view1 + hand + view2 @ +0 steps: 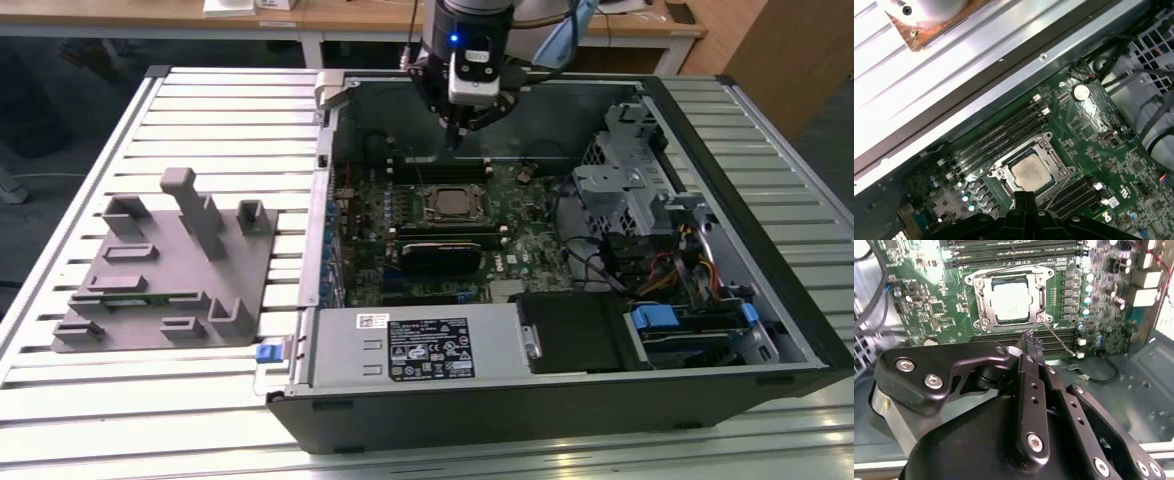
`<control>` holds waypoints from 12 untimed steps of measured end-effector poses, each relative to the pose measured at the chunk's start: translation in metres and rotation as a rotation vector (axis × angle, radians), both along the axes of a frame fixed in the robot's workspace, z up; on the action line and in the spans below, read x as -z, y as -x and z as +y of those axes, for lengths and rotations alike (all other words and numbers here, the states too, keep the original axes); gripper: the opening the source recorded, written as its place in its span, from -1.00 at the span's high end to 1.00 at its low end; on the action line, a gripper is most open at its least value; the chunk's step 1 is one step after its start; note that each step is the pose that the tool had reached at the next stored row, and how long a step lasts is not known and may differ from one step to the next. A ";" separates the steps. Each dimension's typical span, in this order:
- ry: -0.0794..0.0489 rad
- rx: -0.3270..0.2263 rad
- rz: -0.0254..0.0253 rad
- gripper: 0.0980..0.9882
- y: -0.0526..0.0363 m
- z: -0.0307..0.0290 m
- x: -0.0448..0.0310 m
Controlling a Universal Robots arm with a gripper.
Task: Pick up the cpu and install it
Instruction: 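Install the first cpu locking lever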
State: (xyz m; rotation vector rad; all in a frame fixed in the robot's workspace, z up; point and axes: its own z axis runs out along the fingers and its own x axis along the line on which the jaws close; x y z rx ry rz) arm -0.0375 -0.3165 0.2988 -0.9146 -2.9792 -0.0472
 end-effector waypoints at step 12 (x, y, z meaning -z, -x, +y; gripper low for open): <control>-0.019 -0.170 -0.0213 0.98 0.0000 0.0000 0.0007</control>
